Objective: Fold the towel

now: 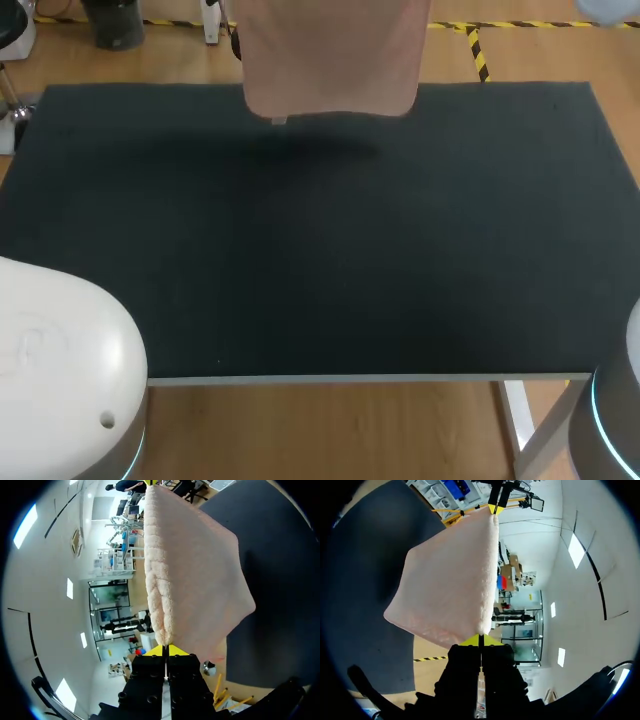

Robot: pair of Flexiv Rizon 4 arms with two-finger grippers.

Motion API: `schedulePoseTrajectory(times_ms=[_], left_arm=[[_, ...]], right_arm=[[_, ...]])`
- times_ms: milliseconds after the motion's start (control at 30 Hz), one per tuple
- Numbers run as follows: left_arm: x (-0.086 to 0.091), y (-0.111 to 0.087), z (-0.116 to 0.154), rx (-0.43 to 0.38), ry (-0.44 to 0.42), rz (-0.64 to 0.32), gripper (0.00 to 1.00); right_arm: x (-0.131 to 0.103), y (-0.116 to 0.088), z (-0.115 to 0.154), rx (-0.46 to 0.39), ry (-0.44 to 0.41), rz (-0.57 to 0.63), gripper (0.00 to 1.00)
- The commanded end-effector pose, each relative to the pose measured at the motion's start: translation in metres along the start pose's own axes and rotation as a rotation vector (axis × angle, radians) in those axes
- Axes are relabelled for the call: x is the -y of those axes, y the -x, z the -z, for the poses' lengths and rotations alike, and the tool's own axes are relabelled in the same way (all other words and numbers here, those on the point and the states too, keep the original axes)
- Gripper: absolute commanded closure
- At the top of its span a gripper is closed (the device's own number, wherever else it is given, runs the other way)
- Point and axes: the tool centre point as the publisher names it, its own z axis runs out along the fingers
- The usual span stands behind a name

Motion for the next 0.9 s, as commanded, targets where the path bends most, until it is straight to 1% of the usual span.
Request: schedulePoseTrajectory(times_ms=[33,233,367,400,467,600,767,833,900], left_arm=[[0.003,0.015,-0.029,-0.021,0.011,-0.028,1.00],[0.004,0.019,-0.053,-0.049,0.010,-0.054,1.00],[0.005,0.021,-0.065,-0.061,0.033,-0.065,1.00],[0.005,0.021,-0.066,-0.059,0.017,-0.061,1.00],[0.005,0.022,-0.067,-0.049,0.028,-0.073,1.00],[0.006,0.021,-0.065,-0.038,0.020,-0.076,1.00],[0.008,0.005,-0.060,-0.048,0.002,-0.064,1.00],[0.011,-0.007,-0.056,-0.056,-0.003,-0.057,1.00],[0.013,-0.023,-0.050,-0.067,-0.025,-0.039,1.00]], right_arm=[[-0.003,0.011,-0.024,-0.007,-0.014,0.006,1.00],[0.001,0.010,-0.052,-0.042,-0.022,0.026,1.00],[0.004,0.013,-0.068,-0.053,-0.036,0.022,1.00],[0.005,0.013,-0.070,-0.049,-0.048,0.018,1.00],[0.006,0.014,-0.071,-0.043,-0.050,0.014,1.00],[0.009,0.012,-0.070,-0.041,-0.050,0.007,1.00],[0.010,-0.004,-0.063,-0.057,-0.043,0.006,1.00],[0.012,-0.014,-0.057,-0.067,-0.042,0.002,1.00],[0.014,-0.025,-0.051,-0.080,-0.037,-0.005,1.00]])
